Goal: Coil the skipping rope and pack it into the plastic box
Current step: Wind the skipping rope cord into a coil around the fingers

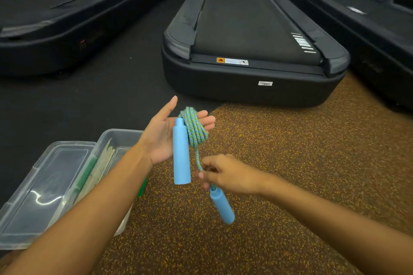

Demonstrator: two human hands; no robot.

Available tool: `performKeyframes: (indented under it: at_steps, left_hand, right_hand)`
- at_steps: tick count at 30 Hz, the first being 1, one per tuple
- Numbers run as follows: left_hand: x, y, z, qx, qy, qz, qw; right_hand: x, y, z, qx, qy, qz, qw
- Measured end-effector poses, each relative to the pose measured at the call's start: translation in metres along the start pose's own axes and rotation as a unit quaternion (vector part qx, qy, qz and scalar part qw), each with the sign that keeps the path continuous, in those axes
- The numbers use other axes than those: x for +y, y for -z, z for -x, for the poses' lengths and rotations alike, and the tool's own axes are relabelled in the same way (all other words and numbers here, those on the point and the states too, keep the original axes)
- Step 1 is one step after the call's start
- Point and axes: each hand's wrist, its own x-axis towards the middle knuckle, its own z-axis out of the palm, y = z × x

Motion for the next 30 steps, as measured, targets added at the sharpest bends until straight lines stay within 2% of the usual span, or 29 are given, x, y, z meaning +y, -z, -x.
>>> performKeyframes:
  at_steps: [6,13,19,25,30]
  left_hand:
    - [-0.007,0.0,-0.003,0.007,0.039,-0.052,0.998]
    - [-0.014,0.003,-0.004,-0.03,0.108,-0.124,0.986]
    - [-0.02,-0.001,-0.006,-0.05,0.135,-0.18,0.973]
    - [-0.03,-0.007,-0.007,-0.072,0.145,-0.237,0.958]
    - [-0.033,-0.008,-0.006,-0.095,0.148,-0.253,0.951]
  right_hand:
    - [-0.012,0.014,0.003,0.059,0.066,0.196,0.977]
    - [-0.02,0.039,0.009,0.101,0.085,0.257,0.957]
    - [-0.018,0.057,0.011,0.096,0.094,0.326,0.936]
    - [-0.014,0.058,0.008,0.107,0.11,0.272,0.95]
    - [-0.012,0.065,0.006,0.104,0.102,0.096,0.985]
